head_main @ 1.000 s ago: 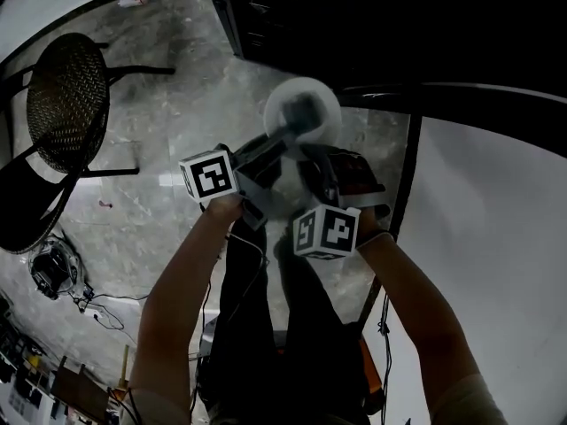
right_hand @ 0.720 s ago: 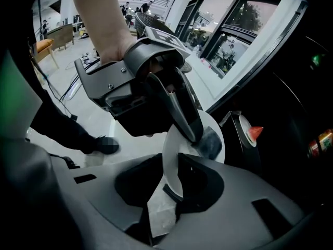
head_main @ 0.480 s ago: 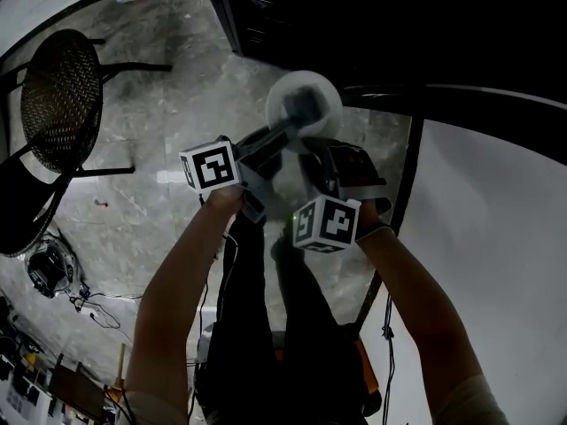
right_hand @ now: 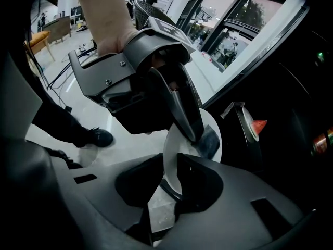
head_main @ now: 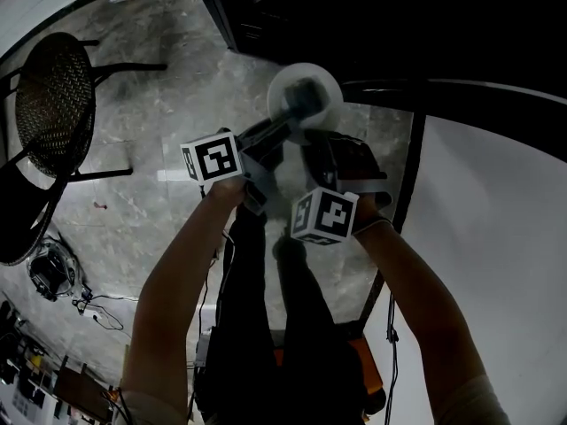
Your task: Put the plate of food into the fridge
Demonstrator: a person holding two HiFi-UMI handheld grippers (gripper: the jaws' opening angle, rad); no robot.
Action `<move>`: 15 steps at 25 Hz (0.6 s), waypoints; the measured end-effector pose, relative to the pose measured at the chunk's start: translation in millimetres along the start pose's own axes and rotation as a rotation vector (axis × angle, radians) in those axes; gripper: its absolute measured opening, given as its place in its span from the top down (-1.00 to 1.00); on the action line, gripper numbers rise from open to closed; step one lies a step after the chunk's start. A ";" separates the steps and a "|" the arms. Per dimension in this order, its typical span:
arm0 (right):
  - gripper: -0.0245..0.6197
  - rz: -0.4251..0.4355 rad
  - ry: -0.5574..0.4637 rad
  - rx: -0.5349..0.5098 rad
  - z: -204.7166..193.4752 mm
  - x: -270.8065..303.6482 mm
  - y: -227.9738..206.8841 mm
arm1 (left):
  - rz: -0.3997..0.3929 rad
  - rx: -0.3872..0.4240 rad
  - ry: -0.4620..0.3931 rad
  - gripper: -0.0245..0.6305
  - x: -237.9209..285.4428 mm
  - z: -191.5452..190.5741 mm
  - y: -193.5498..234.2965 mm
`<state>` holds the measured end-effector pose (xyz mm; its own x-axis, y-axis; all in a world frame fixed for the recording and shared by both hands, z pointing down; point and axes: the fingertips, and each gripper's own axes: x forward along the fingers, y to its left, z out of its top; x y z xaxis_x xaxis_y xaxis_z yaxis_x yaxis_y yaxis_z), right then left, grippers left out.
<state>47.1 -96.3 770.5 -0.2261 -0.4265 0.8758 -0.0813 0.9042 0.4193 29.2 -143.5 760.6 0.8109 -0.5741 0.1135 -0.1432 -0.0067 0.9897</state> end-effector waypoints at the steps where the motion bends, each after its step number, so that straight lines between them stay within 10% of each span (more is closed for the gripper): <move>1: 0.67 -0.005 0.005 0.000 -1.8 1.5 -0.2 | -0.001 0.002 0.007 0.76 2.1 -0.2 1.5; 15: 0.68 -0.037 0.041 -0.029 -21.6 37.1 -7.3 | 0.016 0.053 0.070 0.76 28.0 6.0 31.8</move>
<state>60.3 -119.2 805.1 -0.1834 -0.4608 0.8683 -0.0610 0.8870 0.4578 43.9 -164.7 794.7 0.8458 -0.5156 0.1374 -0.1851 -0.0420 0.9818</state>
